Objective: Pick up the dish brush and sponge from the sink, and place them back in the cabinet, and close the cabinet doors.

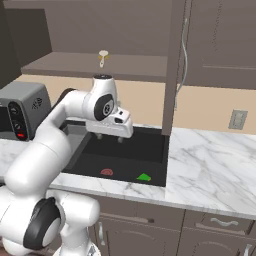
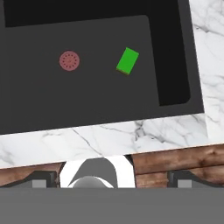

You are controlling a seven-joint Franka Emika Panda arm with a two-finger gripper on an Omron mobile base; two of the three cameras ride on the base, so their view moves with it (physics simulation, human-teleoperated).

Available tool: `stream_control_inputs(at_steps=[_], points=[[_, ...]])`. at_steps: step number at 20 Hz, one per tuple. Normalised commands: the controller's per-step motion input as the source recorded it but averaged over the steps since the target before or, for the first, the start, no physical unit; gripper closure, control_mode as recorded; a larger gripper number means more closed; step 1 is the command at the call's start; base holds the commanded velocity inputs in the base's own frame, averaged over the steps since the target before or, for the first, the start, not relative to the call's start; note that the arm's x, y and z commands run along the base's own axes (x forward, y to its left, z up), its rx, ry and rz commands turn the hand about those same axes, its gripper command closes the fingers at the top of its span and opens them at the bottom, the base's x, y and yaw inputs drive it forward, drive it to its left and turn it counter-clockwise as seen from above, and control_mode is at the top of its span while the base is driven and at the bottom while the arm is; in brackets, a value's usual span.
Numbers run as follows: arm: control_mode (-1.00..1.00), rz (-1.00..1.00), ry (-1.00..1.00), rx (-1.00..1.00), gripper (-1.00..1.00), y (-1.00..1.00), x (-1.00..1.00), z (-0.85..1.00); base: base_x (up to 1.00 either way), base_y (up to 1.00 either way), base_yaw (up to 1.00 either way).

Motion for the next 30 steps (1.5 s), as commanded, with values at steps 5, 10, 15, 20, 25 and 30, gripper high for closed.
stream_control_inputs(at_steps=[5, 10, 15, 20, 25, 30], points=[[-1.0, 0.0, 0.0, 0.0, -1.0, 0.0, 0.12, -0.27, 0.0, 0.0, 0.0], [-1.0, 0.0, 0.0, 0.0, -1.0, 0.0, 0.14, -0.2, 0.0, 0.0, 0.0], [-1.0, 0.0, 0.0, 0.0, -1.0, -0.03, 0.17, -0.15, 0.0, 0.0, 0.0], [-1.0, 0.0, 0.0, 0.0, -1.0, -0.05, 0.2, -0.13, 0.0, 0.0, 0.0], [-1.0, 0.0, 0.0, 0.0, -1.0, -0.1, 0.17, -0.12, 0.0, 0.0, 0.0], [-1.0, 0.0, 0.0, 0.0, -1.0, -0.11, 0.17, -0.12, 0.0, 0.0, 0.0]])
